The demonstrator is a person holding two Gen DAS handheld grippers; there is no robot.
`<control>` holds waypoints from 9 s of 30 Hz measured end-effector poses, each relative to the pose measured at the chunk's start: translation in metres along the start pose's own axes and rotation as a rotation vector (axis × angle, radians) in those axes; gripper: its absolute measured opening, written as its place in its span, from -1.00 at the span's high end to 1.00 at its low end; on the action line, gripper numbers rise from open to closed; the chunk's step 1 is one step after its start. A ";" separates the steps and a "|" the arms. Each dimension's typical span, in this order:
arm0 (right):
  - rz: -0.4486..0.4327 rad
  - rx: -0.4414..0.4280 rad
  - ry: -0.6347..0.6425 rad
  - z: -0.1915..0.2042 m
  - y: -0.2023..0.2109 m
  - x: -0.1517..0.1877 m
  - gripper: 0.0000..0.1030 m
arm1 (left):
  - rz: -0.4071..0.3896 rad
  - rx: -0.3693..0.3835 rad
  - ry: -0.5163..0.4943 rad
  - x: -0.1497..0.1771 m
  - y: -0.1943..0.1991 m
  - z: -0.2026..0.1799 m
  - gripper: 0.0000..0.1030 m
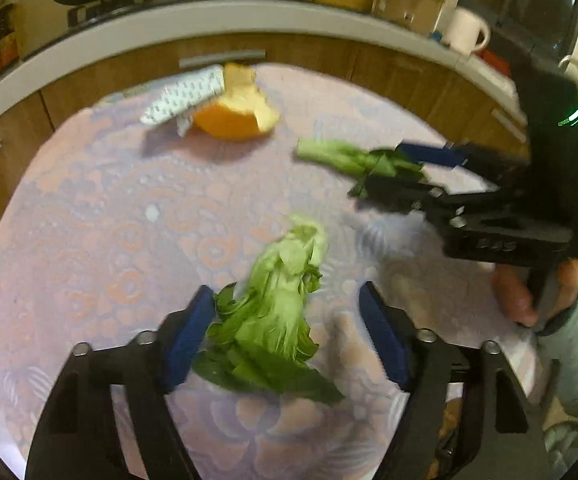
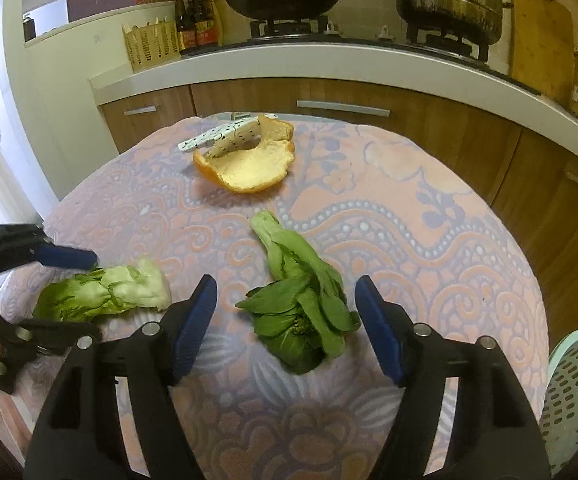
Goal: Collect trash
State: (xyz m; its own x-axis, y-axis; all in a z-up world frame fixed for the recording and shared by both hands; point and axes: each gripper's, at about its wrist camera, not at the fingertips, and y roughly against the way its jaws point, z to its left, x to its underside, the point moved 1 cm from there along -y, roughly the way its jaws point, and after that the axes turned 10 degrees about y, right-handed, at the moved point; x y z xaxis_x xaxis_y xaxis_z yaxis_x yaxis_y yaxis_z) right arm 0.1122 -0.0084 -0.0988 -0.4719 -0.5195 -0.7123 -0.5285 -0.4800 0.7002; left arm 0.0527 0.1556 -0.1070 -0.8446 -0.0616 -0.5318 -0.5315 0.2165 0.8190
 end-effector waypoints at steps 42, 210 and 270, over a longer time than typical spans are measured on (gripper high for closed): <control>-0.212 0.309 -0.463 -0.191 0.178 0.104 0.69 | -0.213 0.291 -0.017 -0.060 0.063 -0.216 0.56; -0.186 0.049 -0.099 -0.081 0.125 -0.012 0.49 | -0.543 0.124 0.257 -0.090 0.133 -0.070 0.95; -0.209 0.536 -0.518 -0.191 0.246 0.132 -0.07 | -0.486 0.093 -0.010 -0.030 0.031 -0.306 -0.54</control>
State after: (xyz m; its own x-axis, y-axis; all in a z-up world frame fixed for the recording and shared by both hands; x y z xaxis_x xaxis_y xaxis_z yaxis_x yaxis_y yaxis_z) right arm 0.0552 -0.3299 -0.0112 -0.5249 0.0042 -0.8512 -0.8500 -0.0552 0.5239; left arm 0.0421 -0.1342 0.0001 -0.4996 -0.1676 -0.8499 -0.8553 0.2512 0.4532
